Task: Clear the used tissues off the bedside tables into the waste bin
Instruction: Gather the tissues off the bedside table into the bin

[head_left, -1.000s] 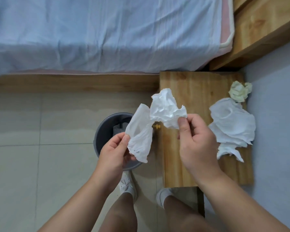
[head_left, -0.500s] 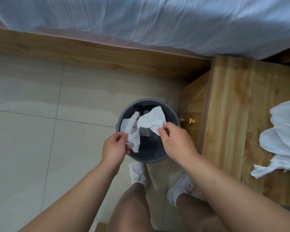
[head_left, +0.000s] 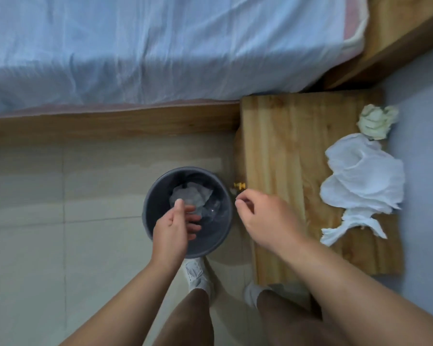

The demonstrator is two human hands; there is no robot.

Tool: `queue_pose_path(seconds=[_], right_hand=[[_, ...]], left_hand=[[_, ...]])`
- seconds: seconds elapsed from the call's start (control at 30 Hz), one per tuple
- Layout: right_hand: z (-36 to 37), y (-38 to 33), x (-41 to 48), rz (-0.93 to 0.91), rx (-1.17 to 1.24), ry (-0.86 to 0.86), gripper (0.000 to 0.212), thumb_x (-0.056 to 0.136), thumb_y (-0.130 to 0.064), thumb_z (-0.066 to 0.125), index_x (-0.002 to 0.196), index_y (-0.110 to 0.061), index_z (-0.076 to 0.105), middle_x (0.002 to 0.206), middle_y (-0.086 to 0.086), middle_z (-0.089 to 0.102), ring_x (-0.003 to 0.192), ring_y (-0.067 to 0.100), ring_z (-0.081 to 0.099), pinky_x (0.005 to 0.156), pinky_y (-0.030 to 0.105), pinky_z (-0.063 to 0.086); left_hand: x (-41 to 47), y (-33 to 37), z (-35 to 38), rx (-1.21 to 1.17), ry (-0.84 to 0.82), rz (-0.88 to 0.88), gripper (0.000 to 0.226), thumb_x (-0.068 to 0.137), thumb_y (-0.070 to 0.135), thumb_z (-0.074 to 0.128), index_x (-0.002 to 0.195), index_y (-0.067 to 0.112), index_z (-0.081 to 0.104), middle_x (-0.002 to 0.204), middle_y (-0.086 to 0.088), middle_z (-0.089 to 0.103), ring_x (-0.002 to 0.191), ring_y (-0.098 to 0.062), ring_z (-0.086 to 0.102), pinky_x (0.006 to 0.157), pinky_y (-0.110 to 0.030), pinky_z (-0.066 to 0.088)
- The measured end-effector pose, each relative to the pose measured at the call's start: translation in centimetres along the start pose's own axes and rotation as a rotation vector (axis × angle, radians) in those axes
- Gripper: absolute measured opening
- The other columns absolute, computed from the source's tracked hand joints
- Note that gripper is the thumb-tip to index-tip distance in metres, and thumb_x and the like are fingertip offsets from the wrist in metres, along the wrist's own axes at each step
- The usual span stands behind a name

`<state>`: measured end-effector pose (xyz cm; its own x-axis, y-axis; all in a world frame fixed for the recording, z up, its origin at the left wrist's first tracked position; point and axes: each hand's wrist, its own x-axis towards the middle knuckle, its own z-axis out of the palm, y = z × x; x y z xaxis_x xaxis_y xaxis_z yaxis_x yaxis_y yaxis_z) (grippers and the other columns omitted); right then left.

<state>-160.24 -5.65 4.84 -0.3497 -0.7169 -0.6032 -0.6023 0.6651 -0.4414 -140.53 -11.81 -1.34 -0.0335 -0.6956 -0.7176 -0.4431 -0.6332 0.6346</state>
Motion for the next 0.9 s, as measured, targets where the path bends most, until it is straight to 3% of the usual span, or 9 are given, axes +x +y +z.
queue_pose_path(seconds=[0.13,0.27,0.4,0.53,0.63,0.7,0.77,0.83,0.9], right_hand=[[-6.4,6.3,-1.9,0.075,0.136,0.285,0.021,0.102,-0.033,0.051,0.097,-0.029,0.070,0.079,-0.012,0.070,0.070,0.007,0.063,0.064,0.034,0.054],[-11.0,13.2,-2.7,0.170,0.144,0.580,0.028,0.098,-0.023,0.061,0.125,-0.022,0.069,0.127,-0.004,0.066,0.100,0.023,0.068,0.086,0.030,0.048],[-12.7,18.3,-2.1,0.292,0.039,0.474,0.064,0.095,-0.037,0.067,0.153,-0.024,0.043,0.159,0.002,0.042,0.132,0.029,0.055,0.102,0.042,0.048],[-12.0,20.5,-1.4,0.342,-0.056,0.372,0.100,0.082,-0.057,0.077,0.160,-0.024,0.024,0.160,0.008,0.036,0.144,0.030,0.042,0.106,0.046,0.048],[-10.8,21.3,-1.7,0.379,-0.019,0.381,0.117,0.072,-0.066,0.081,0.161,-0.025,0.017,0.161,0.008,0.035,0.143,0.028,0.045,0.101,0.044,0.050],[-10.0,21.9,-2.3,0.388,0.000,0.372,0.123,0.068,-0.065,0.084,0.161,-0.023,0.015,0.160,0.009,0.036,0.142,0.028,0.046,0.102,0.042,0.050],[-9.5,22.4,-2.8,0.382,0.002,0.379,0.120,0.070,-0.055,0.088,0.161,-0.020,0.018,0.156,0.011,0.041,0.139,0.029,0.049,0.101,0.040,0.051],[-9.3,22.6,-3.3,0.389,0.025,0.413,0.107,0.076,-0.043,0.088,0.160,-0.019,0.026,0.153,0.013,0.045,0.137,0.031,0.052,0.101,0.040,0.051],[-9.5,22.6,-3.5,0.396,0.068,0.431,0.085,0.085,-0.036,0.082,0.155,-0.020,0.037,0.146,0.012,0.053,0.130,0.032,0.056,0.097,0.040,0.051]], left_hand=[[-2.2,5.2,6.7,0.124,-0.150,0.211,0.042,0.107,0.051,0.048,0.093,0.027,0.079,0.084,0.005,0.079,0.071,-0.013,0.071,0.067,-0.037,0.058],[-4.0,9.2,14.5,0.498,-0.322,0.466,0.026,0.103,0.051,0.056,0.107,0.034,0.075,0.094,0.014,0.075,0.085,-0.004,0.068,0.075,-0.036,0.058],[-5.6,10.4,20.7,0.807,-0.416,0.665,0.031,0.103,0.048,0.059,0.132,0.037,0.064,0.125,0.018,0.060,0.087,-0.003,0.064,0.074,-0.031,0.056],[-5.7,10.5,24.8,1.017,-0.401,0.874,0.062,0.103,0.041,0.061,0.157,0.043,0.032,0.168,0.012,0.029,0.085,-0.010,0.069,0.053,-0.027,0.051],[-5.3,11.0,27.2,1.172,-0.403,0.991,0.079,0.101,0.043,0.064,0.161,0.047,0.014,0.173,0.005,0.023,0.081,-0.017,0.069,0.047,-0.027,0.050],[-4.9,11.4,28.2,1.242,-0.405,1.029,0.074,0.101,0.040,0.065,0.162,0.044,0.023,0.161,0.001,0.040,0.080,-0.020,0.066,0.053,-0.031,0.053],[-4.6,11.9,28.5,1.220,-0.391,1.042,0.048,0.103,0.033,0.062,0.150,0.035,0.053,0.137,-0.001,0.058,0.081,-0.023,0.064,0.060,-0.034,0.053],[-4.1,12.1,28.3,1.117,-0.380,1.003,0.027,0.105,0.029,0.059,0.127,0.028,0.075,0.116,0.000,0.068,0.088,-0.026,0.068,0.063,-0.032,0.049],[-4.0,12.1,27.8,1.010,-0.362,0.934,0.025,0.106,0.030,0.058,0.120,0.030,0.079,0.110,0.004,0.072,0.094,-0.022,0.069,0.065,-0.029,0.045]])
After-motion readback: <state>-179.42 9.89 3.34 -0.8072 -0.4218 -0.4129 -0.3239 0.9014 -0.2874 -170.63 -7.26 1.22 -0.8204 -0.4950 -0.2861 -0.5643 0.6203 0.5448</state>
